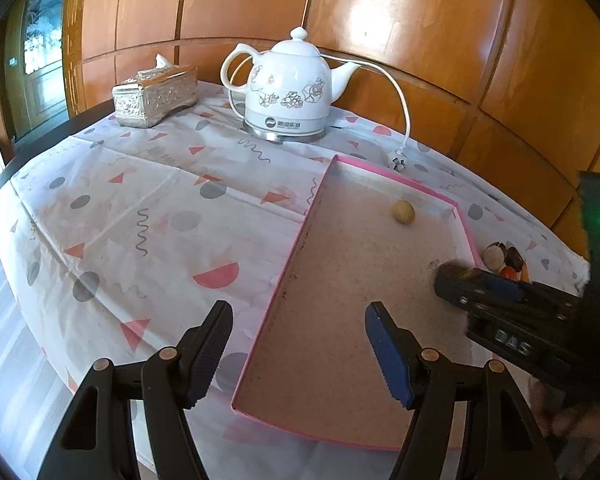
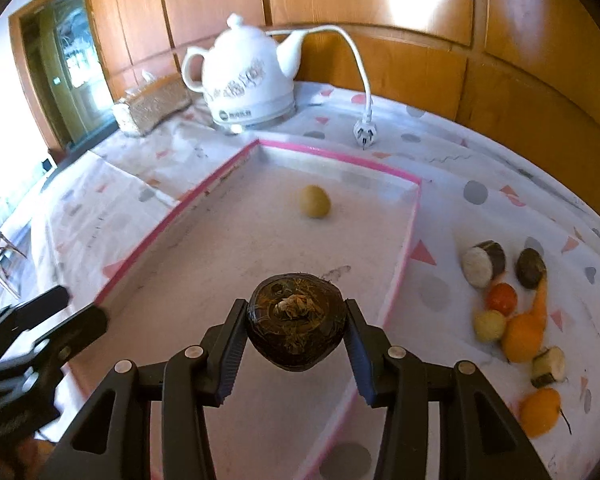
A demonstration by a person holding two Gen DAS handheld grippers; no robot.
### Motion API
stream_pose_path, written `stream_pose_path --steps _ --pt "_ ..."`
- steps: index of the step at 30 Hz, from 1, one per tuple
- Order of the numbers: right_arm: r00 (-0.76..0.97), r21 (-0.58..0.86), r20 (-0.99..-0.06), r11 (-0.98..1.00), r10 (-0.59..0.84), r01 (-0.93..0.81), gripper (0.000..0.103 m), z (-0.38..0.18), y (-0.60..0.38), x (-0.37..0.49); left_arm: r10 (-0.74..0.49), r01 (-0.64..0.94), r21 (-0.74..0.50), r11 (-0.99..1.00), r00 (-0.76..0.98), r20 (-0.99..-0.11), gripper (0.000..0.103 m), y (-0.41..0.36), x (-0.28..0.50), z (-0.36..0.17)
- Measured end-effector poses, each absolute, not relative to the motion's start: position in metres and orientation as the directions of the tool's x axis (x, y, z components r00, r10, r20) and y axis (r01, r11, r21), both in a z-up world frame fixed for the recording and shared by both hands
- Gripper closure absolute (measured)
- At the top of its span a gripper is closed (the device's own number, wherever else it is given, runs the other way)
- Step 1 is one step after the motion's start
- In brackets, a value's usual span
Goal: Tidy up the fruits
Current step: 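Lower the dark root into the pink tray and open the right tool, then reach the right tool to the large orange and grasp it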
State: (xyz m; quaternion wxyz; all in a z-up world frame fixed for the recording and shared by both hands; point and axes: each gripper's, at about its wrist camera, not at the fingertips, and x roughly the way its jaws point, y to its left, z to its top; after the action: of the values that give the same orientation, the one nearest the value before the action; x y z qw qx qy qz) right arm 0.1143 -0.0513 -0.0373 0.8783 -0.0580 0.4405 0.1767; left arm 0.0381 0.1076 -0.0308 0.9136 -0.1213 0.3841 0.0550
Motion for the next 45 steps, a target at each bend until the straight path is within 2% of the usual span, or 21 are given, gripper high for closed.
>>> stream_pose_path --steps 2,4,14,25,37,45 --pt "0.555 0.052 -0.793 0.935 0.252 -0.35 0.044 -0.038 -0.051 0.117 0.008 -0.191 -0.177 0.965 0.7 -0.714 0.034 0.107 0.038 -0.03" --pt "0.567 0.055 -0.783 0.938 0.254 -0.344 0.04 -0.036 -0.056 0.113 0.007 -0.191 -0.177 0.965 0.699 -0.715 0.034 0.106 0.038 -0.031" --pt "0.665 0.068 -0.711 0.964 0.228 -0.257 0.04 -0.017 -0.088 0.078 -0.004 -0.162 -0.164 0.973 0.698 -0.716 0.034 0.092 0.036 -0.03" --pt "0.738 0.058 -0.66 0.989 0.138 -0.133 0.04 -0.006 -0.139 0.053 -0.026 -0.12 -0.153 0.981 0.698 -0.715 0.033 0.076 0.031 -0.026" --pt "0.72 0.076 -0.693 0.989 -0.037 0.124 0.04 -0.02 -0.24 0.032 -0.041 -0.095 -0.147 0.985 0.691 -0.722 0.033 0.064 0.033 -0.027" --pt "0.68 0.082 -0.732 0.986 -0.04 0.146 0.04 -0.04 -0.266 0.03 -0.094 -0.026 -0.154 0.988 0.691 -0.717 0.033 0.05 0.032 -0.023"
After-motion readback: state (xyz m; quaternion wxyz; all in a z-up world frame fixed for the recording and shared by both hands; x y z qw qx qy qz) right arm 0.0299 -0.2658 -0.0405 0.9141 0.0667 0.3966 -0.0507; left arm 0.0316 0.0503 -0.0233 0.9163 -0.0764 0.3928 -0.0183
